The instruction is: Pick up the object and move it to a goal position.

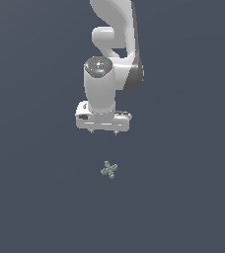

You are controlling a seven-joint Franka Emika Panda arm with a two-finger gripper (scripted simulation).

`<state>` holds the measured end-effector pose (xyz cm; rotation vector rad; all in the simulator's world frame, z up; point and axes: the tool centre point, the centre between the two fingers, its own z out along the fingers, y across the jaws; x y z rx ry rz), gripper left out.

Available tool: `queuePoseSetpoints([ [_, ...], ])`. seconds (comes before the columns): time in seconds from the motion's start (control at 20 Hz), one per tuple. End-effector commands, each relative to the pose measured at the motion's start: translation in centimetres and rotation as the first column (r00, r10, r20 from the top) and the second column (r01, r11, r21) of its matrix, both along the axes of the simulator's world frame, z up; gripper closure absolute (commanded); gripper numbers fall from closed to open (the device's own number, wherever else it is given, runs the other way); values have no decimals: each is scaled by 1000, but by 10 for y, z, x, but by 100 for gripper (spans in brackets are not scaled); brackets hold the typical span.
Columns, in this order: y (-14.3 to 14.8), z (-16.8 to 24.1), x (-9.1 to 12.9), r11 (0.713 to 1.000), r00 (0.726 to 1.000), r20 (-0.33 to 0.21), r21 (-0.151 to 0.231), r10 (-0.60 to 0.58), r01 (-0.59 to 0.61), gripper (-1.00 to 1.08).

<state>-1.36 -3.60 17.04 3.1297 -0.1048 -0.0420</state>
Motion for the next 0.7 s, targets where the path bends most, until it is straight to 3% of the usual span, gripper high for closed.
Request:
queuePoseSetpoints([
  [0.0, 0, 0, 0, 1000, 1000, 0, 0, 0, 0, -92],
  [0.4, 26, 11, 6, 998, 998, 12, 11, 64, -64, -92],
  [0.65, 26, 11, 7, 998, 998, 12, 11, 64, -64, -92],
])
